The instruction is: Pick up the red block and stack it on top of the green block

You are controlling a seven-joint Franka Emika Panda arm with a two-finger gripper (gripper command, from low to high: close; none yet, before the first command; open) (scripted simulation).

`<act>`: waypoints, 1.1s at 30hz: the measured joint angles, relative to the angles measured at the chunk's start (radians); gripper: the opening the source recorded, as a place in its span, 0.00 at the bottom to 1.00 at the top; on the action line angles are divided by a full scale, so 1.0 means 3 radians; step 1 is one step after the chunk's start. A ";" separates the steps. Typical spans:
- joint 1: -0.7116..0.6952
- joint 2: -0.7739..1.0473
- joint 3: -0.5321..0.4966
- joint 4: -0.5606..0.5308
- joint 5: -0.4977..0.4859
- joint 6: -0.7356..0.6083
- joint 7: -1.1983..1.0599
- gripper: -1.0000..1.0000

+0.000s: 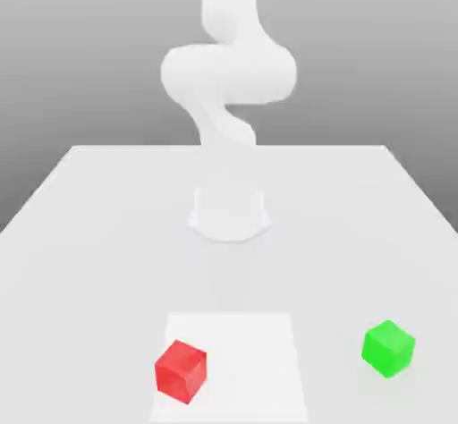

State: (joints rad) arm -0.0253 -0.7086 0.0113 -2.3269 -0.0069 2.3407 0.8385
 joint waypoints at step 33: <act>-0.0465 0.3473 0.0021 -0.0740 -0.0050 0.1809 0.1080 0.00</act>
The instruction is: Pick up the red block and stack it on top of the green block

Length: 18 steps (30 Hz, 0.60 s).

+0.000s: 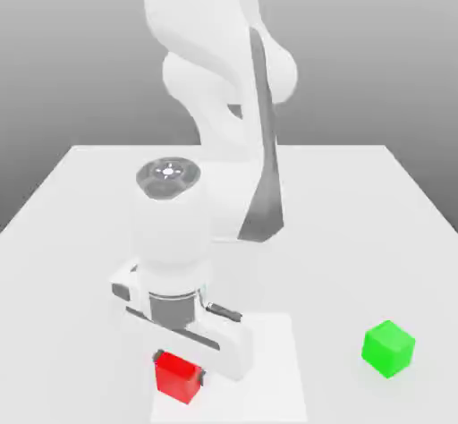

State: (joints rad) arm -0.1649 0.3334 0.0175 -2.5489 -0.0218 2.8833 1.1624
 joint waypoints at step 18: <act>0.1226 -0.0868 0.0903 -0.0057 -0.0046 -0.0818 0.0610 0.00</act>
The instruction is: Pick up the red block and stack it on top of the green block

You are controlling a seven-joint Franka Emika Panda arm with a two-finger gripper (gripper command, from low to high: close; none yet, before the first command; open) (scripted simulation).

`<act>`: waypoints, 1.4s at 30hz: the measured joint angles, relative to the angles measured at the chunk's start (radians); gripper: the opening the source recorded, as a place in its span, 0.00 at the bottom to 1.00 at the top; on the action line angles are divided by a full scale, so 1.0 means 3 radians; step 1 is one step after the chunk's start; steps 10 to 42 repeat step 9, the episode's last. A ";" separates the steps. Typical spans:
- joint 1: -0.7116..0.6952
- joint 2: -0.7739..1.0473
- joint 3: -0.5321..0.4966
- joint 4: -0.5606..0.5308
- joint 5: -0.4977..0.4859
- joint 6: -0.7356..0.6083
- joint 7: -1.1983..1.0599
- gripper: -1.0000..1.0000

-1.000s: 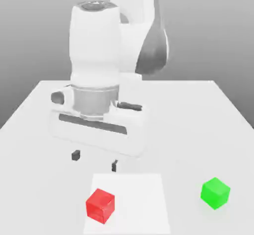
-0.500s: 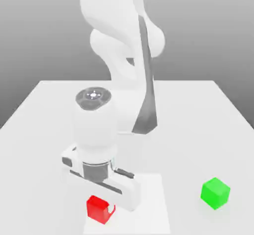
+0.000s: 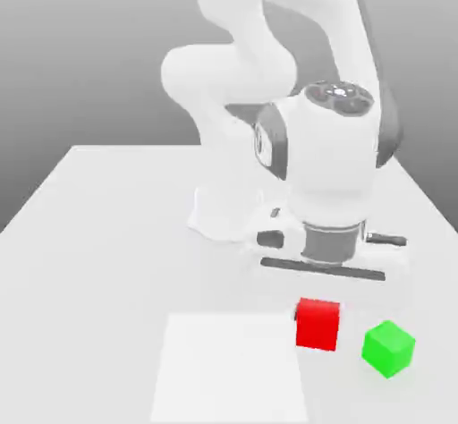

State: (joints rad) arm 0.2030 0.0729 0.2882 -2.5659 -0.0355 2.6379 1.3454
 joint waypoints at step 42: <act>0.0242 0.0547 -0.0156 0.0057 -0.0406 0.0463 0.0387 1.00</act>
